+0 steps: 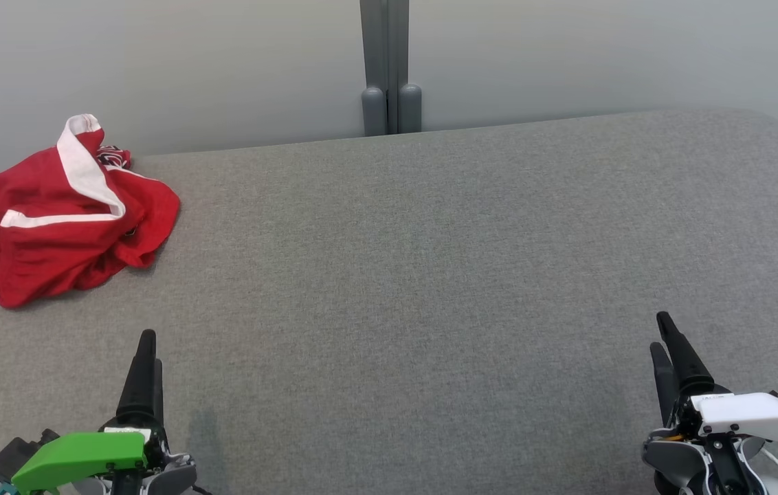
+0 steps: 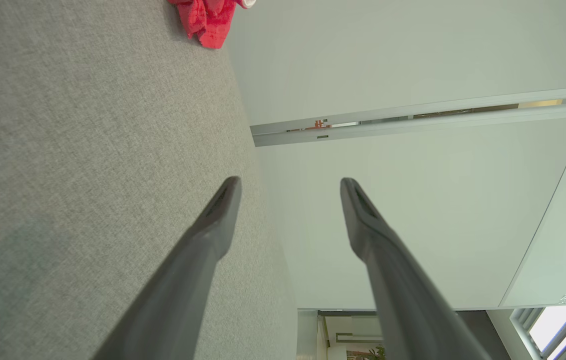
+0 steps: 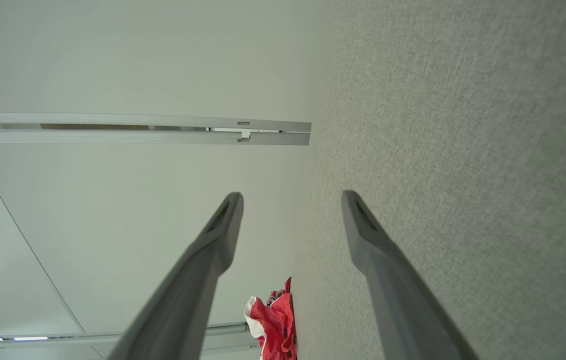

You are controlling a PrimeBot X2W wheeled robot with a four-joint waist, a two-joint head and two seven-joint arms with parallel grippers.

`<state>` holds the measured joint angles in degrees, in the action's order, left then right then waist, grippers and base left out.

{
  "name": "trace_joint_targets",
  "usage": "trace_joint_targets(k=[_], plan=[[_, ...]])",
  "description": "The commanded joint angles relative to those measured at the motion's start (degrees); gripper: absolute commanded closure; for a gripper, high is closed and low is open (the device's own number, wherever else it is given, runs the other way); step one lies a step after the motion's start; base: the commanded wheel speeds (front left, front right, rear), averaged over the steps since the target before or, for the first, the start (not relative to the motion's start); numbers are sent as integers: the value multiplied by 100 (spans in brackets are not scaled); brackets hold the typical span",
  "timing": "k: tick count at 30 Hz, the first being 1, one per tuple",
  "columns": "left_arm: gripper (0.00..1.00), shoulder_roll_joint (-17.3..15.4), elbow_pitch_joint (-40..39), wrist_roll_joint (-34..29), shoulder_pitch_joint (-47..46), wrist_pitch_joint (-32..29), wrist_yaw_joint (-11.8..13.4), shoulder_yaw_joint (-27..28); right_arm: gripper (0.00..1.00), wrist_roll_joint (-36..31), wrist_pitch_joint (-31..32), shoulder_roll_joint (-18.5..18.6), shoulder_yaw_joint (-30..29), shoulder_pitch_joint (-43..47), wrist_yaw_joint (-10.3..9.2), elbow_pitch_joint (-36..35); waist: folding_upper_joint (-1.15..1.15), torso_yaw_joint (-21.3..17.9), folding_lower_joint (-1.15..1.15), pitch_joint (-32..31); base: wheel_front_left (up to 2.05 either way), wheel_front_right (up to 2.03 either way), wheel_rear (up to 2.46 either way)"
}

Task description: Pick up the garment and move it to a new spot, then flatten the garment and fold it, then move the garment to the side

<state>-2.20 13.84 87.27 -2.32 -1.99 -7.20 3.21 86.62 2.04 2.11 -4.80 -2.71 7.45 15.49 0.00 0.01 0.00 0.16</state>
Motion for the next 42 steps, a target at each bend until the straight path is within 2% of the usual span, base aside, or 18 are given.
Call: trace_joint_targets(k=[1,23,29,30,42], plan=[[0,-30,-152,-211,-30,65,30,-39,0,-192,-71,36,-2,-52,2,-139,0,0,0,0,0,0,0],[0,-47,-774,-2877,79,554,591,-580,0,-2838,-560,52,200,112,2,-858,0,4,0,-5,0,0,0],[0,-51,-773,-3574,114,669,675,-680,0,-3408,-673,56,309,154,3,-904,0,8,0,-6,0,0,0],[0,-54,-753,-3997,153,741,718,-725,0,-3783,-747,58,383,165,3,-899,0,11,0,-8,0,0,0],[0,-61,-661,-5049,239,941,789,-829,0,-4811,-948,66,566,199,3,-871,0,14,0,-8,0,0,0]])
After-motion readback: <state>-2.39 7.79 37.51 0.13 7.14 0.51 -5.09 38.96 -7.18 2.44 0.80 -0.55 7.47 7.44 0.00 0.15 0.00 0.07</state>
